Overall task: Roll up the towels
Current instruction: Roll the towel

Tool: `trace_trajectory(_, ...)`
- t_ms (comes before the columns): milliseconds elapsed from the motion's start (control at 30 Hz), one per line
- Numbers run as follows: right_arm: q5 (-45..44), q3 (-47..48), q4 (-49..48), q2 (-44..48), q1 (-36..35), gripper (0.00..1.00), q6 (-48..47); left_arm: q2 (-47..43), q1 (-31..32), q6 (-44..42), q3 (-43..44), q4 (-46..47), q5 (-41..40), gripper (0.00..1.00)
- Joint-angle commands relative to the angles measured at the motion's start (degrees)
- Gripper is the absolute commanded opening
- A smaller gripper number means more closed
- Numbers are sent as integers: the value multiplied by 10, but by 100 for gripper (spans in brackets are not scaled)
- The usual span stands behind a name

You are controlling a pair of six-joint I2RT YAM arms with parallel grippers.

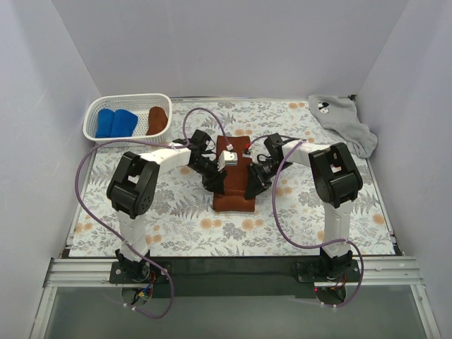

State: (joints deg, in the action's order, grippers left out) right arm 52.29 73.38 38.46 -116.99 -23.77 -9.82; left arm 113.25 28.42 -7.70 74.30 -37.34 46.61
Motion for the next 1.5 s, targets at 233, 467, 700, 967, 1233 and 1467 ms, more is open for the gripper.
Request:
trace_trajectory(233,-38,-5,-22,2,-11,30,-5,-192,-18,-65,-75,51,-98,51)
trace_trajectory(467,-51,7,-20,-2,-17,29,-3,-260,108,-113,-158,116,-215,60)
trace_trajectory(700,-55,12,-19,-15,-17,28,-6,-260,213,-139,-211,183,-288,60)
trace_trajectory(967,-38,13,-16,-22,-16,27,-8,-190,242,-122,-253,266,-383,53)
trace_trajectory(1233,-40,24,-12,-18,-10,25,-5,-173,242,-121,-211,116,-268,17)
trace_trajectory(1467,-48,63,37,59,82,43,-38,-128,232,-79,-171,-12,-120,9)
